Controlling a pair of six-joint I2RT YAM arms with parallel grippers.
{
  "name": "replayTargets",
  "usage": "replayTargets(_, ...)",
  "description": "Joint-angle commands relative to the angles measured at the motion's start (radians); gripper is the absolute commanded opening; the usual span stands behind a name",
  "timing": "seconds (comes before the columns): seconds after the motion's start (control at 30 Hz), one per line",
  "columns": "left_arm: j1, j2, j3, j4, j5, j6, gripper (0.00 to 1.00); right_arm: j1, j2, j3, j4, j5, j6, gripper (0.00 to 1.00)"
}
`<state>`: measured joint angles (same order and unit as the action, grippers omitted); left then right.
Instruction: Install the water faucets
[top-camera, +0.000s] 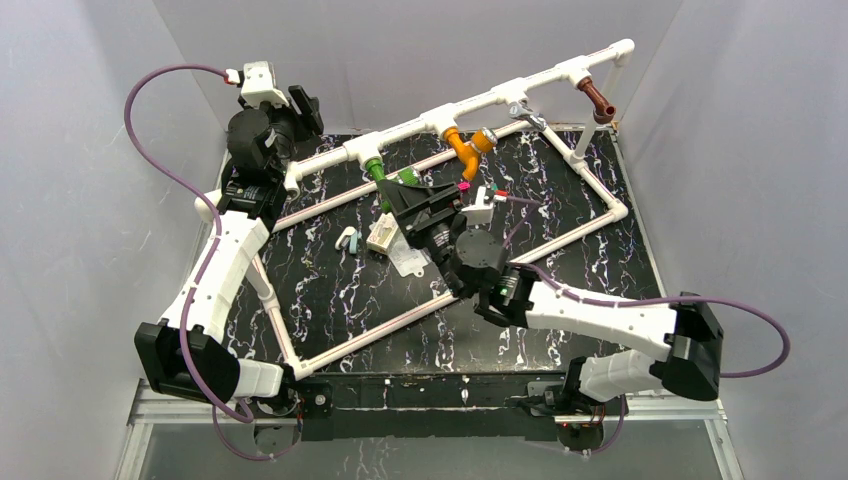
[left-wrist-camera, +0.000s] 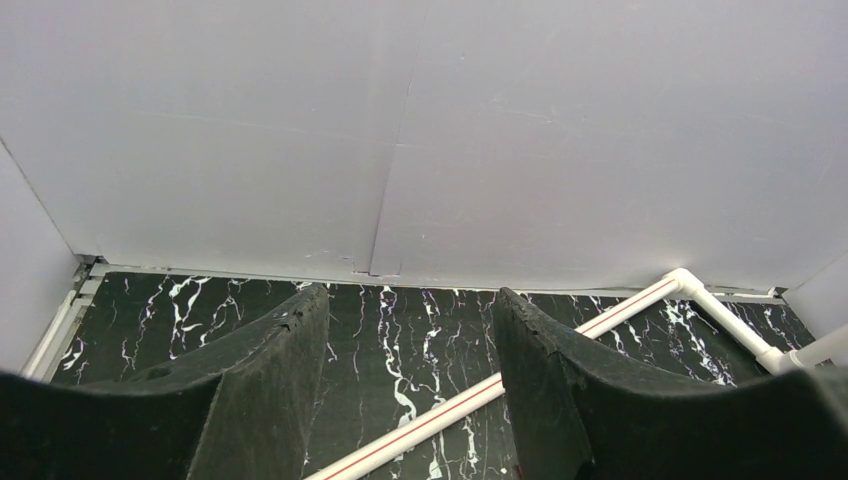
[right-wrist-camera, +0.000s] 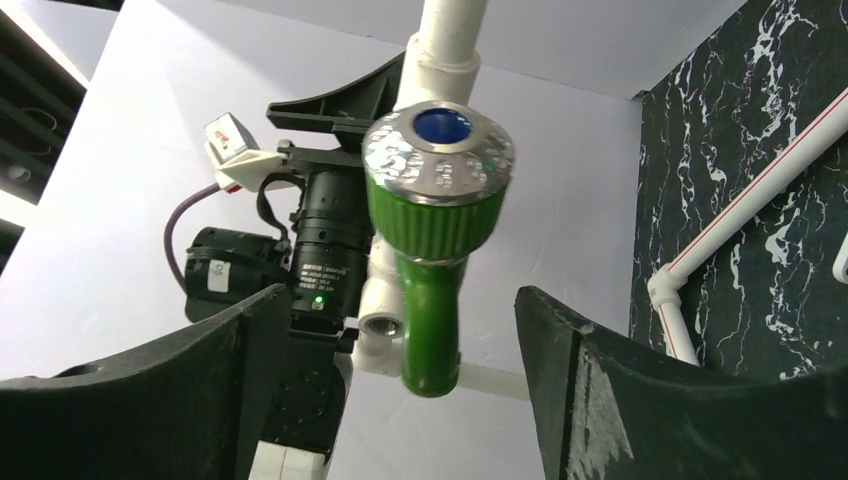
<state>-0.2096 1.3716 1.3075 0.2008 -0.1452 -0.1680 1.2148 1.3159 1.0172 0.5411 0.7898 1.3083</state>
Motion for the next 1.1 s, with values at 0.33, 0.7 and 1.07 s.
replayTargets(0.33,-0.011,0.166,-0.156,-0.319,-0.014,0.008,0.59,0.001,-0.267,0.06,-0.391,-0.167,-0.461,0.92)
replayTargets(0.7,-0.011,0.169,-0.155,-0.322,-0.018,0.01,0.59,0.002,-0.287,0.24,-0.595,-0.43,-1.286,0.86)
replayTargets(1.07,-0.011,0.167,-0.153,-0.322,-0.013,0.01,0.59,0.053,-0.174,0.291,-0.605,-0.351,-2.23,0.9)
